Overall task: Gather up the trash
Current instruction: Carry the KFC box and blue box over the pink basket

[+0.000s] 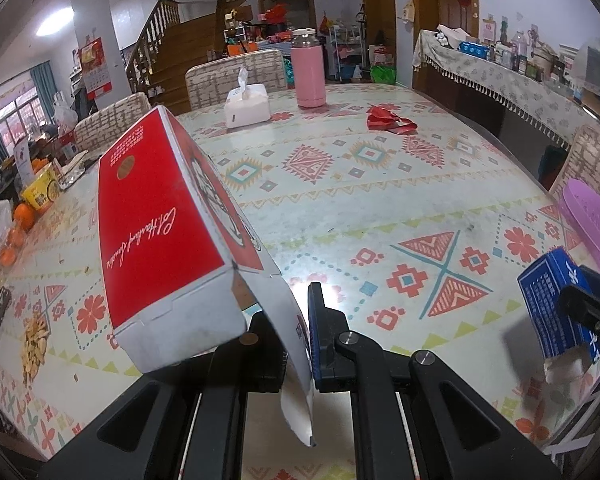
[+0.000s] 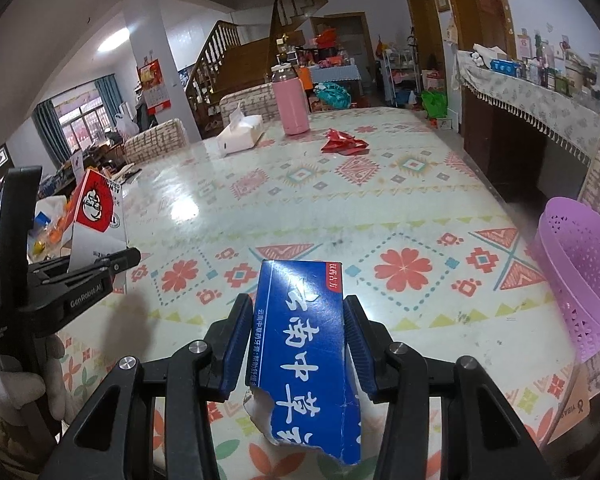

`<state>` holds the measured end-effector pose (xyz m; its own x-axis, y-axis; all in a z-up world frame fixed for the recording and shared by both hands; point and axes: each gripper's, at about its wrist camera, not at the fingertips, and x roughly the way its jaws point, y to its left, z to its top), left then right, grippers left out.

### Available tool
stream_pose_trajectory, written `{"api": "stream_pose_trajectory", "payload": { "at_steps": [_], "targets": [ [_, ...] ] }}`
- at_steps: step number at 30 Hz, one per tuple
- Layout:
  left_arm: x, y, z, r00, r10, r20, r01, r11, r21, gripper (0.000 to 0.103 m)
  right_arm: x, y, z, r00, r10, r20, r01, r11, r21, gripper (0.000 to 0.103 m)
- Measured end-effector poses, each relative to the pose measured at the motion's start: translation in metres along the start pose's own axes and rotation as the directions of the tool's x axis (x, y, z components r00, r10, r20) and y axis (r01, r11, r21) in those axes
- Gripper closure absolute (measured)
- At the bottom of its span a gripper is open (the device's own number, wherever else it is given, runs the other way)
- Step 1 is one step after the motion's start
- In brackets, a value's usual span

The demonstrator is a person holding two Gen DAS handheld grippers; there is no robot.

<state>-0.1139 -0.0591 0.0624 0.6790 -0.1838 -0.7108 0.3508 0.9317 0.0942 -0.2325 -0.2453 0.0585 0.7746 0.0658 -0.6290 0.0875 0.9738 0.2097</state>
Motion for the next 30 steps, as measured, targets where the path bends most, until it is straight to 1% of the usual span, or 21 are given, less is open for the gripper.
{"api": "stream_pose_trajectory", "payload": {
  "at_steps": [8,13,19,30],
  "targets": [
    [-0.002,-0.026,0.006,1.000,-0.003,0.003,0.003,0.998,0.063,0.094,-0.008,-0.023,0.004,1.000,0.002,0.023,-0.003,0.999,0.041,0.052],
    [-0.002,-0.050,0.011,1.000,-0.012,0.007,0.011,0.993,0.114,0.094,-0.013,-0.043,0.008,0.999,-0.005,0.037,0.002,0.997,0.076,0.052],
    [-0.002,-0.075,0.018,1.000,-0.023,0.017,0.020,0.985,0.170,0.094,-0.026,-0.066,0.015,0.997,-0.034,0.064,0.027,0.995,0.096,0.052],
    [-0.003,-0.127,0.032,0.997,-0.065,0.034,0.054,0.961,0.271,0.094,-0.054,-0.101,0.032,0.987,-0.094,0.127,0.079,0.990,0.115,0.052]
  ]
}}
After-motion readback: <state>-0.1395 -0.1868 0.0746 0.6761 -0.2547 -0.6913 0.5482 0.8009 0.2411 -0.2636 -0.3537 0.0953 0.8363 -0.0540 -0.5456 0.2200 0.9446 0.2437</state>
